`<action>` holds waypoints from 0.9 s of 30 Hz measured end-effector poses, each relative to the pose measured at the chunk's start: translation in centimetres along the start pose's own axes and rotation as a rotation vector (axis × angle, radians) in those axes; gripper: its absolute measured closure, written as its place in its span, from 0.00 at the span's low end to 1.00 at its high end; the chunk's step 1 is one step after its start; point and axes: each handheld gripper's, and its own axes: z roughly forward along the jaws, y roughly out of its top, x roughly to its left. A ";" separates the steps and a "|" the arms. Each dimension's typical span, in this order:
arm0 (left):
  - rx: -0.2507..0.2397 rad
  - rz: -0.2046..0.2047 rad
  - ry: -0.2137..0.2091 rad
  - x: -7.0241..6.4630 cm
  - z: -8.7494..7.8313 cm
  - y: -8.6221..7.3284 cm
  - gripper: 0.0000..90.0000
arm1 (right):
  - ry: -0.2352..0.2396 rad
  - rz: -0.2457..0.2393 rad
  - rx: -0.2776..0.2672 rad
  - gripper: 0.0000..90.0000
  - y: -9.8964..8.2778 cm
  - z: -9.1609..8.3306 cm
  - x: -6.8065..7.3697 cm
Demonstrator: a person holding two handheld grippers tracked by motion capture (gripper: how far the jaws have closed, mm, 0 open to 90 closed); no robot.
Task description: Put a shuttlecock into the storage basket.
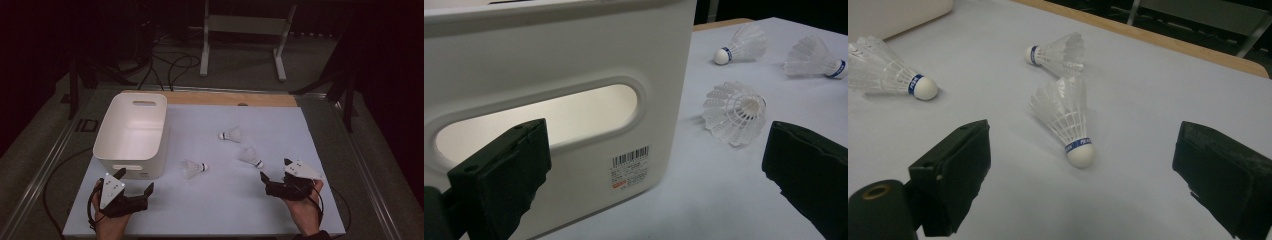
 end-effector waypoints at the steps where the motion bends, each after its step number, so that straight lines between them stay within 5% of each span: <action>1: 0.001 0.002 0.004 0.0 0.0 0.0 0.00 | -0.001 0.000 0.004 0.09 0.2 0.2 0.0; 27: 0.002 0.004 0.010 -0.2 0.1 0.0 0.00 | -0.023 0.001 0.029 0.09 2.7 1.9 -0.2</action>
